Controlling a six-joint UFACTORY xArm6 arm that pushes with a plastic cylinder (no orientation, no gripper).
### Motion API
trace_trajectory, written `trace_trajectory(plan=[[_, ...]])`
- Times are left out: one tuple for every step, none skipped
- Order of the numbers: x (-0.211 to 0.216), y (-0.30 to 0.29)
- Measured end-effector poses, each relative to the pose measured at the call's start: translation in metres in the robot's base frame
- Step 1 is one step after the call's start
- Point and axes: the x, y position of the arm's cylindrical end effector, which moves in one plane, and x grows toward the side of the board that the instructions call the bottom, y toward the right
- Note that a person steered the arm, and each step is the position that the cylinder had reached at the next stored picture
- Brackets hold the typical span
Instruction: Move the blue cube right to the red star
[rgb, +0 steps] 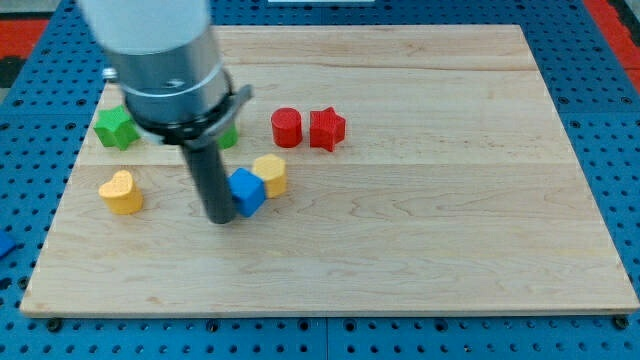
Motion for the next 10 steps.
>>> trace_trajectory(plan=[[-0.001,0.012],[-0.002,-0.03],[-0.024,-0.035],[-0.024,0.037],[-0.024,0.123],[-0.023,0.155],[-0.047,0.159],[-0.023,0.183],[-0.029,0.192],[-0.061,0.189]])
